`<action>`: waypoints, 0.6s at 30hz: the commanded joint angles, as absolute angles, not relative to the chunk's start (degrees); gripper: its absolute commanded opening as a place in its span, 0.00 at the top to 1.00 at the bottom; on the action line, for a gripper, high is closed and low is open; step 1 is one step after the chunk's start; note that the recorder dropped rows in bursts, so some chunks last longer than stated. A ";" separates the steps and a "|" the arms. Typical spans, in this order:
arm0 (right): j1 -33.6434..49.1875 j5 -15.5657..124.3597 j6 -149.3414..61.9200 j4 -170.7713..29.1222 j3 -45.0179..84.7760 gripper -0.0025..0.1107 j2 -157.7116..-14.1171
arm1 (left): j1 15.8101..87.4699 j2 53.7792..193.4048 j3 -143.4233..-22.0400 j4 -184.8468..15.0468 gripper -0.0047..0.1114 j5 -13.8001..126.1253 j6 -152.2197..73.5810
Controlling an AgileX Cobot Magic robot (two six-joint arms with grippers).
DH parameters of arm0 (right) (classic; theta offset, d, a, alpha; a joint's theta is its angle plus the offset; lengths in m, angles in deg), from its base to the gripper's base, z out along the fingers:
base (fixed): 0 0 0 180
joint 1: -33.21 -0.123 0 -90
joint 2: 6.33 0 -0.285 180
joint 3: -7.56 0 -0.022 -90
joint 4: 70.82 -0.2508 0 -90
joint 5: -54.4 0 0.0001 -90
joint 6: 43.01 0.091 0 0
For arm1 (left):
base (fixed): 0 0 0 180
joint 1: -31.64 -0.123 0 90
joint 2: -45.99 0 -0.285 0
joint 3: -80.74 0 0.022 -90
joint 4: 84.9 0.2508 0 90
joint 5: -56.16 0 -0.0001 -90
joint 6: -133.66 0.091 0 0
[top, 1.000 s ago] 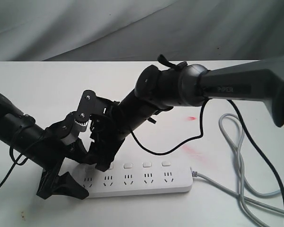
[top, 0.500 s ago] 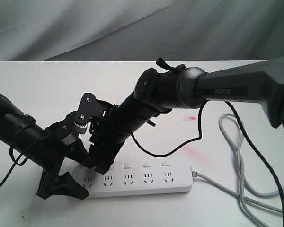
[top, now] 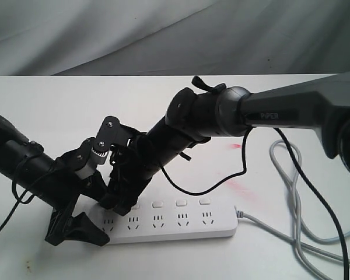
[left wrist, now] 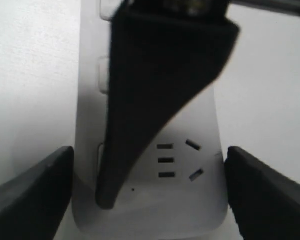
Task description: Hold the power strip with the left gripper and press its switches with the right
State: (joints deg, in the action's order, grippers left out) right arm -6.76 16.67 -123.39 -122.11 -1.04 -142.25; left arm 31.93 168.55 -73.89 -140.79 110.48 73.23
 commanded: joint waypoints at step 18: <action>-9.43 18.07 -117.50 -106.63 -1.04 0.45 -143.64 | 32.21 168.55 -74.02 -139.84 0.96 110.09 73.60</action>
State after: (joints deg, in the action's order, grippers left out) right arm -7.76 17.55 -116.22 -113.27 -1.65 -141.94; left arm 31.93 168.55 -73.89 -140.57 110.48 73.27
